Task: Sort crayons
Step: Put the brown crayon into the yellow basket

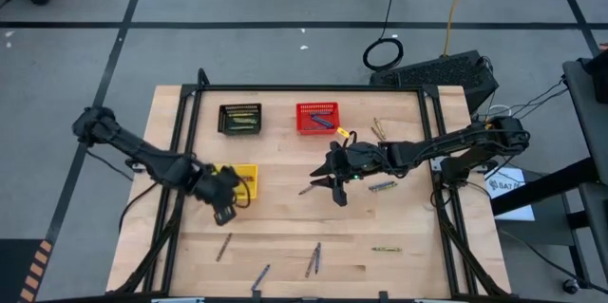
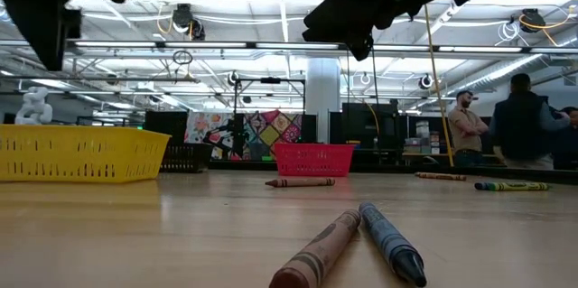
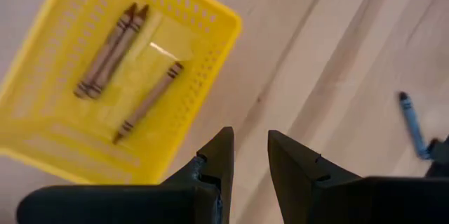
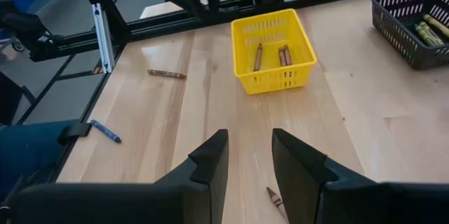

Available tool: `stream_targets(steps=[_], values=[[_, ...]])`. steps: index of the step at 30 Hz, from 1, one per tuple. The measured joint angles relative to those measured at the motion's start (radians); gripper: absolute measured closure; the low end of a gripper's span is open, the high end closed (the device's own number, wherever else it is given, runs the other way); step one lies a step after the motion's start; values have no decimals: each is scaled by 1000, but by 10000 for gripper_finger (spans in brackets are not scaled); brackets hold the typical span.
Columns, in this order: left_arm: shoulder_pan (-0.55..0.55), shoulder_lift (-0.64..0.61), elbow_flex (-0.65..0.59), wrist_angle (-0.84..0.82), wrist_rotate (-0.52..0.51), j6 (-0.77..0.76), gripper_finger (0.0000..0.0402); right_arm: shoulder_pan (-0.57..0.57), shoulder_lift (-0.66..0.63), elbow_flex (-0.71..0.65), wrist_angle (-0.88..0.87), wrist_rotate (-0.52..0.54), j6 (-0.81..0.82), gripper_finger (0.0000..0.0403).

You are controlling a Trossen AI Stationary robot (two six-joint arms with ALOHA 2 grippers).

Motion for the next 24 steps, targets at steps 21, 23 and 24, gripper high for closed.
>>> stream_targets(steps=[21,23,24], values=[[-319,246,-1,140,-56,-456,315,0,0,0,-10,-6,-7,305],[-336,269,-1,162,-54,-495,315,0,0,0,-10,-6,-7,305],[-344,281,-1,173,-53,-518,315,0,0,0,-10,-6,-7,305]])
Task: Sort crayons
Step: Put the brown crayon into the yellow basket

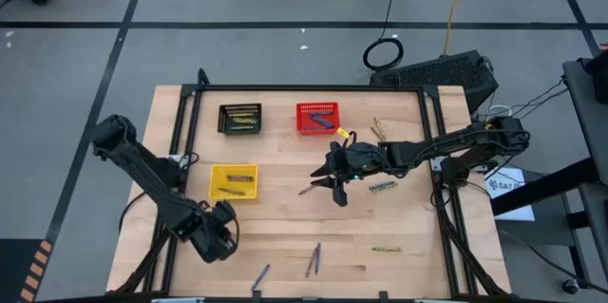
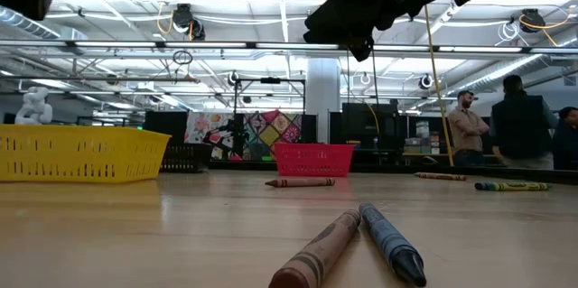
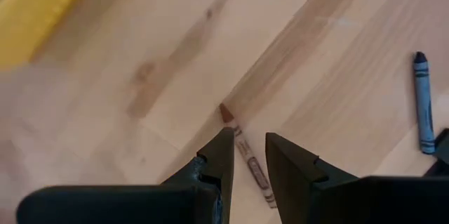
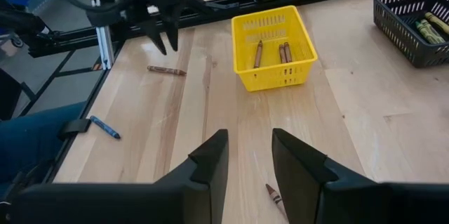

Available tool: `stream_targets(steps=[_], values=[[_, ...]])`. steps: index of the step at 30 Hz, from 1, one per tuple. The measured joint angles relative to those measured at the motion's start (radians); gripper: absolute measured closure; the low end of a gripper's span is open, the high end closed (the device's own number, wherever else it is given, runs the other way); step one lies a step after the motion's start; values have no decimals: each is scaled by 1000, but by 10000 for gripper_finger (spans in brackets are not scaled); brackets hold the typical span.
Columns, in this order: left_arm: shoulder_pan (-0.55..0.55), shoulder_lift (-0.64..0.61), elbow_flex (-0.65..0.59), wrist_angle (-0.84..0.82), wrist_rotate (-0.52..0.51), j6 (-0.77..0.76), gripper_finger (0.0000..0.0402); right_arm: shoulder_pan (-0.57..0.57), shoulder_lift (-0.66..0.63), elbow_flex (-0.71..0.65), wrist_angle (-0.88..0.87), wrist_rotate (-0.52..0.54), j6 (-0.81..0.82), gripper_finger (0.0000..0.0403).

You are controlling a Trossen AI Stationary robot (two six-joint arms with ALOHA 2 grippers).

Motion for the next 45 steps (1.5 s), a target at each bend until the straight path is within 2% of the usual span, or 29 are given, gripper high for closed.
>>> stream_targets(steps=[7,16,35,38,43,45], values=[[-47,88,0,88,19,-108,315,0,0,0,0,0,0,305],[-82,136,0,86,30,-186,315,0,0,0,-1,-1,0,305],[-86,248,3,121,79,-187,316,0,0,0,-1,-1,-47,305],[-86,249,3,121,80,-167,330,-1,0,0,-1,-1,-53,305],[-85,250,2,128,96,-109,387,-1,0,0,-1,-1,-79,305],[-85,251,1,129,101,-99,393,-1,0,0,-1,-1,-79,305]])
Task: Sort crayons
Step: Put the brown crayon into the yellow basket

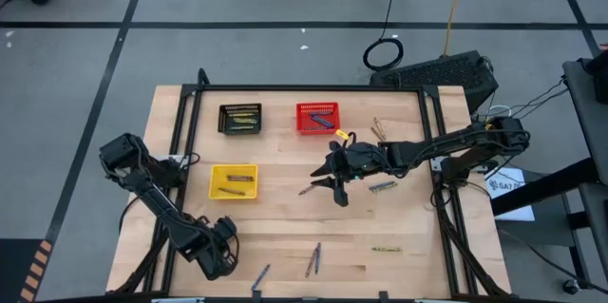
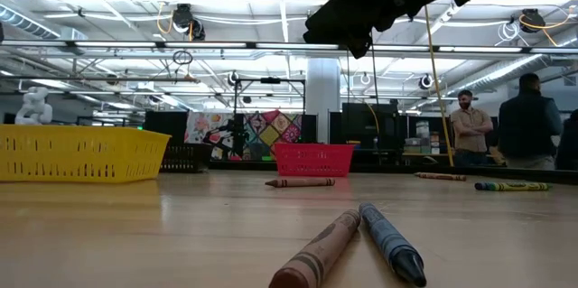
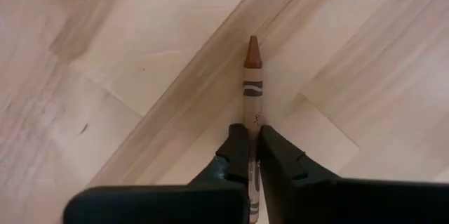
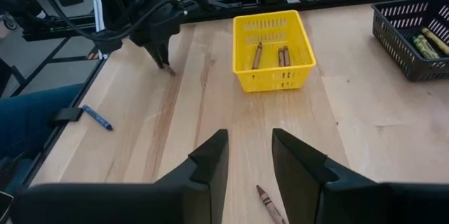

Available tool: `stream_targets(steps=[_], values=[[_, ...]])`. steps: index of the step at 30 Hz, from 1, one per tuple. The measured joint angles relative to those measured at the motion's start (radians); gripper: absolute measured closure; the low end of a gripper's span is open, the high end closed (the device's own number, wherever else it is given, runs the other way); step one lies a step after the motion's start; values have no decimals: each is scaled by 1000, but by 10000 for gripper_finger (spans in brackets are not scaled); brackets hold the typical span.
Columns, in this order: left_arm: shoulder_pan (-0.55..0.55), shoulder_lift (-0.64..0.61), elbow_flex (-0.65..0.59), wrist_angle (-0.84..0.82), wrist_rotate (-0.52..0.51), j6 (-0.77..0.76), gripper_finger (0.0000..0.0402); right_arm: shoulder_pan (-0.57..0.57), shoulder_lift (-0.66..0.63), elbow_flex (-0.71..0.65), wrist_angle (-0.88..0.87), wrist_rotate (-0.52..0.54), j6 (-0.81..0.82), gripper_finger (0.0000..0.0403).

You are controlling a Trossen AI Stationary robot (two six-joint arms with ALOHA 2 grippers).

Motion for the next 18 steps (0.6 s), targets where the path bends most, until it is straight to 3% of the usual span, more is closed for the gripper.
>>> stream_targets(steps=[10,18], values=[[16,-48,-4,-34,14,139,393,-1,0,0,0,0,-19,305],[81,-171,-6,-197,-65,269,393,-1,0,0,1,2,-19,305]])
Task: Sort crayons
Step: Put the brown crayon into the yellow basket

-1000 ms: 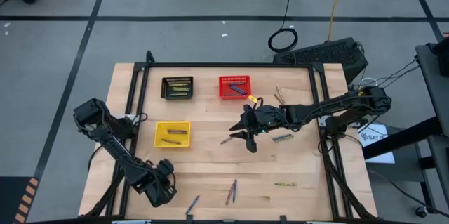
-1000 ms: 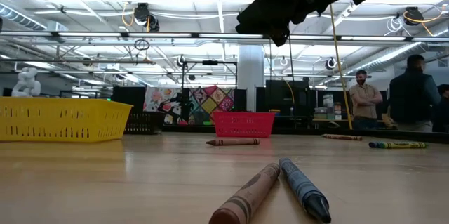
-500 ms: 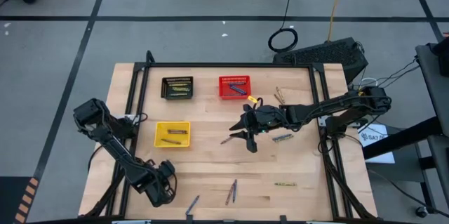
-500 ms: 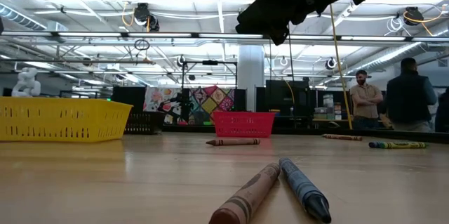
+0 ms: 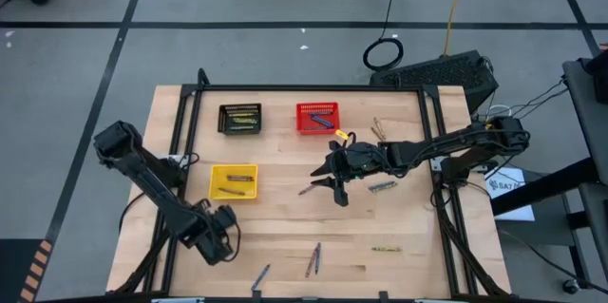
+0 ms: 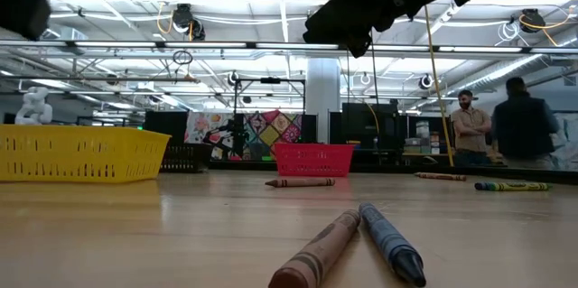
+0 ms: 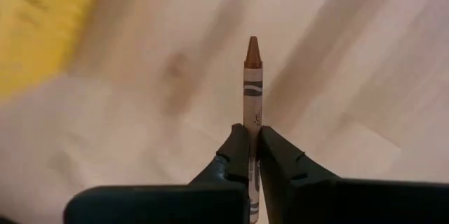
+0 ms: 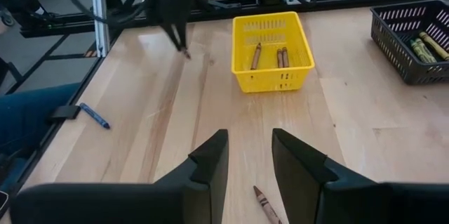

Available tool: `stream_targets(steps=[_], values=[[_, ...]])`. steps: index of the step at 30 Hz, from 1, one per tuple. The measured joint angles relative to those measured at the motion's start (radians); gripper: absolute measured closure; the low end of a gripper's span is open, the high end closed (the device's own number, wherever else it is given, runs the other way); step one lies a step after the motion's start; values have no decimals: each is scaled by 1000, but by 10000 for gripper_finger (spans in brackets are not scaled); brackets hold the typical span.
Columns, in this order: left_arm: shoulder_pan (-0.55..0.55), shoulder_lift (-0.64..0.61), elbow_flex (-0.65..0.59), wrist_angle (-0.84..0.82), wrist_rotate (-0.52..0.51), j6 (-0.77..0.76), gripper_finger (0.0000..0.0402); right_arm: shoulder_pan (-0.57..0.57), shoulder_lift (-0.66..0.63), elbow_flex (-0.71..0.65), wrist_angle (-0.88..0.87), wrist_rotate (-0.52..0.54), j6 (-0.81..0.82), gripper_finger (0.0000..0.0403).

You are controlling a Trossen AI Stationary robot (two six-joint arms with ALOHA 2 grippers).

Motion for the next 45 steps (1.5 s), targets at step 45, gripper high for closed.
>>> stream_targets(steps=[45], values=[[618,-178,-16,-198,-71,1054,370,2,0,0,1,2,189,305]])
